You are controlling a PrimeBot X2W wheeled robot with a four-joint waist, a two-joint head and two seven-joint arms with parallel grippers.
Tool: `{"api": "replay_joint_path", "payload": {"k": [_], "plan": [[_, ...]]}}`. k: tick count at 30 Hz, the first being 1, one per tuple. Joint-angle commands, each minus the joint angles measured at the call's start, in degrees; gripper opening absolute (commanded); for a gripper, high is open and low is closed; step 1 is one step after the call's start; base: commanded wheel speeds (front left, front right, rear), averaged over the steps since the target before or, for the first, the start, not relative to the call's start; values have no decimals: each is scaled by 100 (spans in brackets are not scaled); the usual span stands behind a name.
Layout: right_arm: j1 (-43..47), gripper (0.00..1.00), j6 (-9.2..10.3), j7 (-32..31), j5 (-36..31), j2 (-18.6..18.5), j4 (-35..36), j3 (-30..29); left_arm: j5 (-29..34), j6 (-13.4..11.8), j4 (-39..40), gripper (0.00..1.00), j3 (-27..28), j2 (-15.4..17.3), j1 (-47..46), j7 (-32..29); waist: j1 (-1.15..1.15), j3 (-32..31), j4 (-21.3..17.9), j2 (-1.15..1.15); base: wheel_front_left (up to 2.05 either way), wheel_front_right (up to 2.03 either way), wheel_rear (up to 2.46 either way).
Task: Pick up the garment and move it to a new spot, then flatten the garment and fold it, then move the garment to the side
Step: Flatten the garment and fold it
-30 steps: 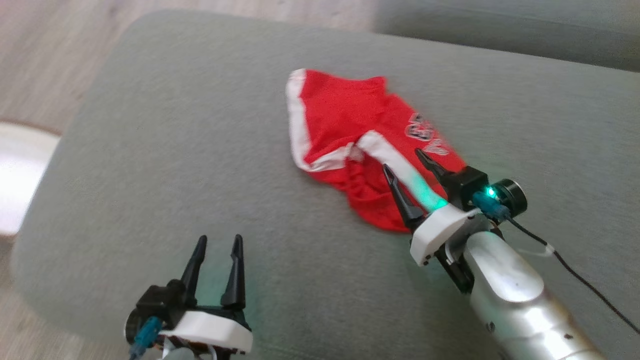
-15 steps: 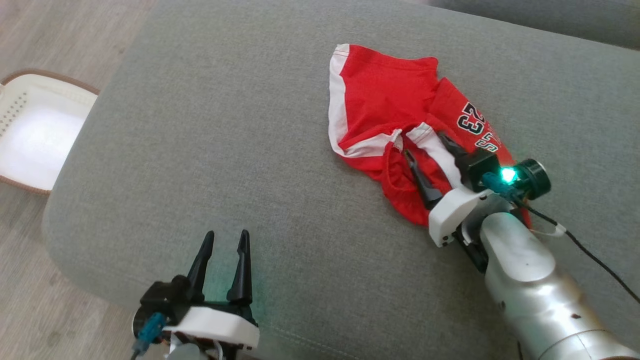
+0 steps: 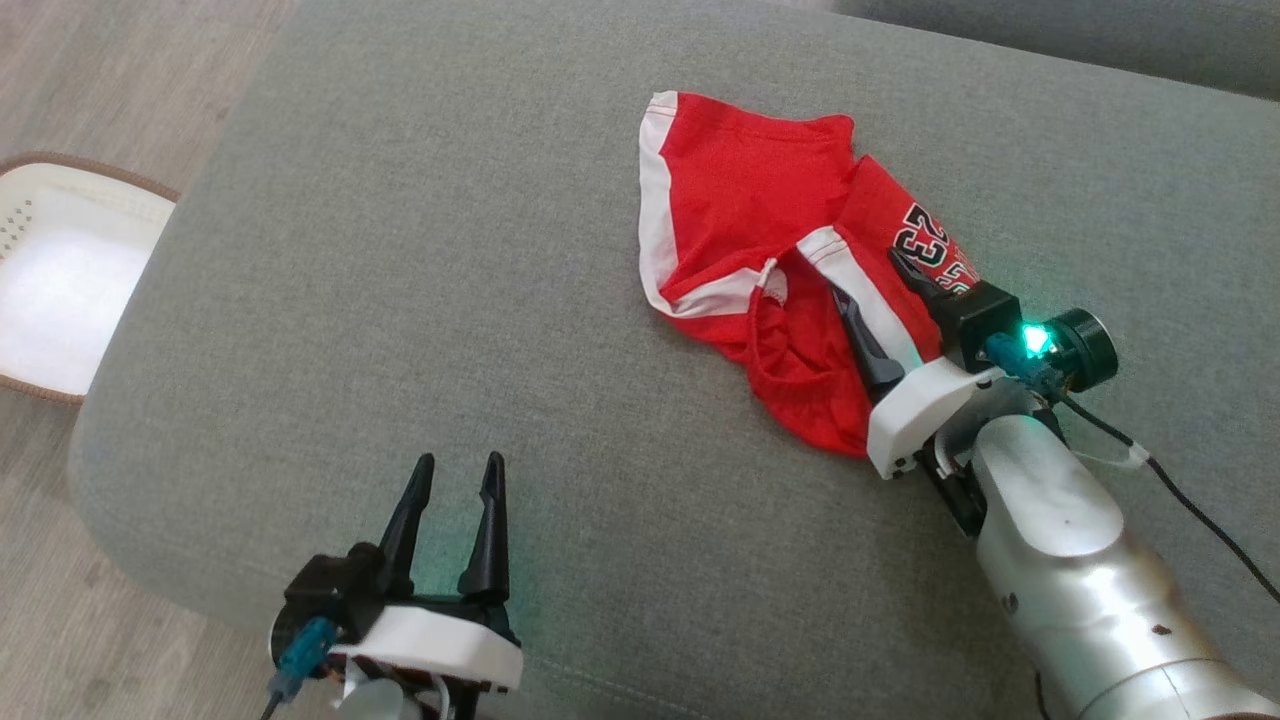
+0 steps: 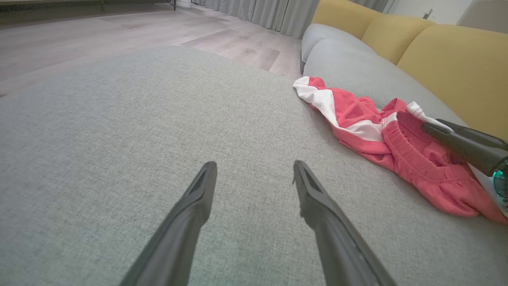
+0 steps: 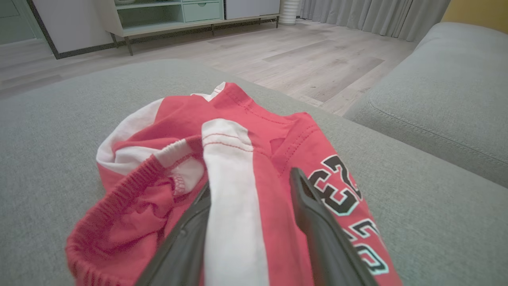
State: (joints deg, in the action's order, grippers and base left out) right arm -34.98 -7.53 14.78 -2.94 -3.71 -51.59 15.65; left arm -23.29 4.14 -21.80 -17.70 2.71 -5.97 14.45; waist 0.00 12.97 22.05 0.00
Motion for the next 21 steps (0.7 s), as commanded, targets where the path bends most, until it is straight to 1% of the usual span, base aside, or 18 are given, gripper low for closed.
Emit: {"api": "replay_joint_path", "payload": {"k": [1, 2, 3, 4, 5, 6, 8, 11, 12, 15, 21], "plan": [[-80, 81, 4, 22, 66, 83, 221, 133, 4, 37, 155, 100, 165, 17, -191, 55, 0, -10, -1, 0, 0, 0, 0], [-60, 79, 4, 22, 96, 83, 251, 145, 6, 41, 154, 100, 173, 17, -183, 55, 0, -18, -1, 0, 0, 0, 0], [-44, 69, 4, 22, 110, 83, 255, 152, 7, 46, 145, 100, 181, 17, -174, 55, 0, -27, -1, 0, 0, 0, 0], [-33, 57, 4, 22, 130, 83, 238, 145, 8, 50, 128, 100, 186, 17, -164, 55, 0, -39, 1, 0, 0, 0, 0], [-28, 43, 4, 22, 137, 83, 209, 142, 6, 55, 113, 100, 191, 17, -157, 55, 0, -52, 4, 0, 0, 0, 0], [-30, 0, 4, 22, 147, 83, 186, 132, 6, 58, 101, 100, 195, 17, -151, 55, 0, -62, 8, 0, 0, 0, 0], [-54, 0, 4, 22, 213, 83, 201, 97, 2, 66, 82, 100, 203, 17, -149, 55, 0, -87, 13, 0, 0, 0, 0], [-106, 0, 4, 22, 418, 83, 511, 67, 31, 76, 88, 100, 252, 17, -130, 55, 0, -161, -19, 0, 0, 0, 0], [-157, 0, 4, 22, 614, 83, 819, 100, 58, 79, 81, 100, 276, 17, -95, 55, 0, -244, -53, 0, 0, 0, 0], [-323, 0, 4, 22, 1010, 83, 1348, 239, 113, 98, 33, 100, 315, 17, -35, 55, 0, -420, -108, 0, 0, 0, 0], [-849, 0, 4, 22, 1989, 83, 2187, 440, 155, 171, -48, 100, 355, 17, 104, 55, 0, -815, -145, 0, 0, 0, 0]]}}
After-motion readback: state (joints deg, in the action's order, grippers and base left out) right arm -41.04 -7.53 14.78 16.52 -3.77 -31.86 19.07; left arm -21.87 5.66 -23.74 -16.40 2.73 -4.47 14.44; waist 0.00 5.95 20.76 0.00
